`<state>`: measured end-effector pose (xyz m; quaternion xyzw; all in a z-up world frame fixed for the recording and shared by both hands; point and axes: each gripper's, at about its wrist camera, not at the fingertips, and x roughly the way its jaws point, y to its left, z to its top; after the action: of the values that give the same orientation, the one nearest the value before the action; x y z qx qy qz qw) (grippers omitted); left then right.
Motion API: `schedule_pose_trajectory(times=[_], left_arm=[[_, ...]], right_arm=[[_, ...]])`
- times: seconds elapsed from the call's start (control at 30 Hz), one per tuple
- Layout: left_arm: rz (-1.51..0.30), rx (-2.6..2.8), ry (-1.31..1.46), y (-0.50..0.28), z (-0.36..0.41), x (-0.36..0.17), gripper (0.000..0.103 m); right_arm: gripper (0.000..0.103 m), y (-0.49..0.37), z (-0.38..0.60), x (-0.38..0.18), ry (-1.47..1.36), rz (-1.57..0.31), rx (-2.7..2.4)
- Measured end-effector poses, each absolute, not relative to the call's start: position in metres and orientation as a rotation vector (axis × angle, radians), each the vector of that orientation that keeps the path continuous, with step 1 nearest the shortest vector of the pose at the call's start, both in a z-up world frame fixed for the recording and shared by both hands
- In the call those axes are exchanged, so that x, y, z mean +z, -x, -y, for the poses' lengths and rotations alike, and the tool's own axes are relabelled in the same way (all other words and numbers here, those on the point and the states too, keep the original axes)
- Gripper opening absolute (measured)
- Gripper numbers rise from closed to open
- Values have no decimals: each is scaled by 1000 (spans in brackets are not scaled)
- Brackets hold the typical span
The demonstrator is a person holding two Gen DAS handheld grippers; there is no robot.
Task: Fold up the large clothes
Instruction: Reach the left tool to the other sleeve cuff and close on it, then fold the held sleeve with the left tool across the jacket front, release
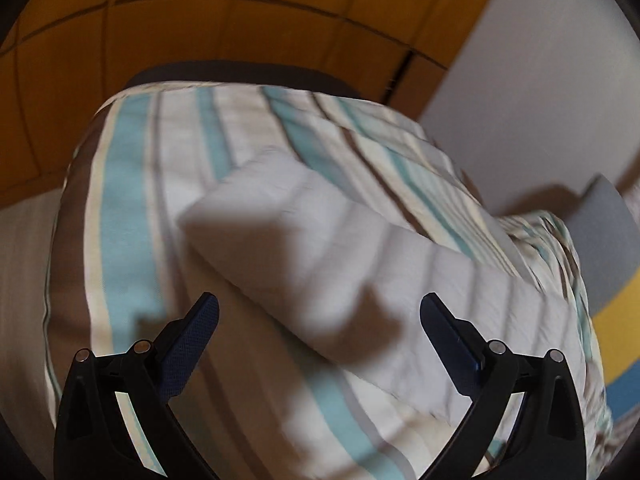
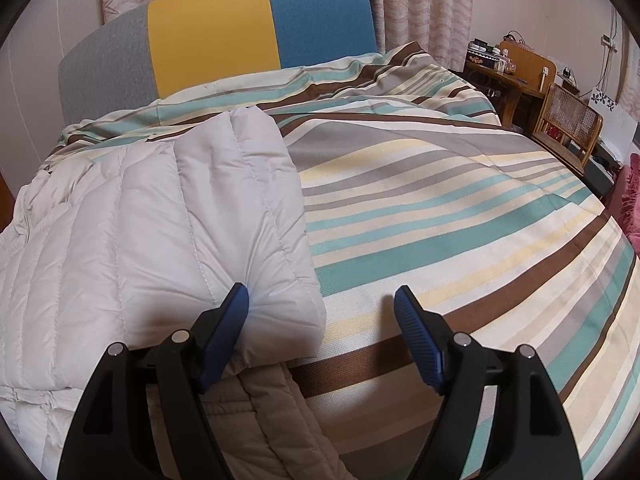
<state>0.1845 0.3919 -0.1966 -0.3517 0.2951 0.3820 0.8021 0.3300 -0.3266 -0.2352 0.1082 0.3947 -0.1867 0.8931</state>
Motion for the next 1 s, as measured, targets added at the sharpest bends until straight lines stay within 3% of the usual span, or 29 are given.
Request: schedule_pose_trajectory(times=[0.2,0.33,0.5,0.53,0.57,0.77,1.0], left_arm=[[-658,864,935,-186,-432,-224,93],[-669,906,856,-201,-433,-227,89],[-731,972,625,-225,-417,-230,44],[-718,954,643,-226,-417,-229,27],[-708,939,659,-226,-417,-227,18],[-594,963,718,-226,-399,-196,13],[-482,832,525,-249,-336,-148,13]], right_arm=[[75,-329,327,-235,-222,-818,-388],[75,-330,327,-235,-221,-818,-390],[75,-330,328,-235,-226,-815,-386],[75,-330,328,-235,-225,-815,-386],[75,-330,328,-235,-224,-815,-387],[75,-330,329,-235,-222,-815,-388],[75,-330,328,-236,-228,-814,-385]])
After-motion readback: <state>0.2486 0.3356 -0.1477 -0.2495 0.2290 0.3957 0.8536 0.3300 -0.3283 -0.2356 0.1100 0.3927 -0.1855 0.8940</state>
